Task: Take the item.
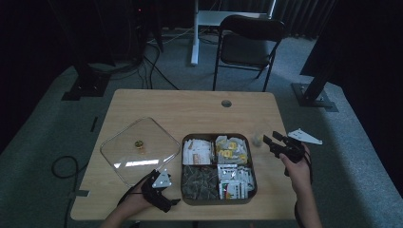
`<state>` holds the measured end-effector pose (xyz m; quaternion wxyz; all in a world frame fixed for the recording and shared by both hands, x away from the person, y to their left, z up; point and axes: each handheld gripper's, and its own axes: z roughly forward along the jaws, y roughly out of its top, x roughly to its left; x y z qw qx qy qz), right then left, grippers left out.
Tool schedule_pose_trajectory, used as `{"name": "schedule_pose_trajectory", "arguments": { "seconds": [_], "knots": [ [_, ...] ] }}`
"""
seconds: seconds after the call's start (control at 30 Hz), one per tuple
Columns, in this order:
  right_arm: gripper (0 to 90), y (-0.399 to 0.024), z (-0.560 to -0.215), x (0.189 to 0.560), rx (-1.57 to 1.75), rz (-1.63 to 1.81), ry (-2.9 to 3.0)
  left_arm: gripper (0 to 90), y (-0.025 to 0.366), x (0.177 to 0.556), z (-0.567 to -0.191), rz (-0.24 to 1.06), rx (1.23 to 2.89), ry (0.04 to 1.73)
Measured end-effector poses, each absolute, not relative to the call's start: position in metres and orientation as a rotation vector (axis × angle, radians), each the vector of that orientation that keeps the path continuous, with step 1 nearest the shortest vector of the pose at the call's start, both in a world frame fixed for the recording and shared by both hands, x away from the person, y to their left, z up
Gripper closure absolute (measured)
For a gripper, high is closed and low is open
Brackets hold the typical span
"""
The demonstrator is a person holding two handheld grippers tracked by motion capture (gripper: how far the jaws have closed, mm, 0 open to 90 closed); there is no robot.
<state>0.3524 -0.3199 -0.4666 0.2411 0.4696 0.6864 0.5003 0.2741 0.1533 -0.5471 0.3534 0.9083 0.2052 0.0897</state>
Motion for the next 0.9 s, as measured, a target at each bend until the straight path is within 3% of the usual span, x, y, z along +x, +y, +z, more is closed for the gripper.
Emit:
{"name": "schedule_pose_trajectory", "arguments": {
  "seconds": [0.27, 0.9],
  "knots": [
    [38.6, -0.319, -0.475, 0.343, 1.274, 1.382, 1.910, 1.9, 0.153, 0.274, -0.547, 0.232, 2.349, 0.531],
    [31.0, -0.318, -0.502, 0.327, 1.270, 1.343, 1.963, 1.9, 0.153, 0.274, -0.547, 0.231, 2.348, 0.532]
  ]
}}
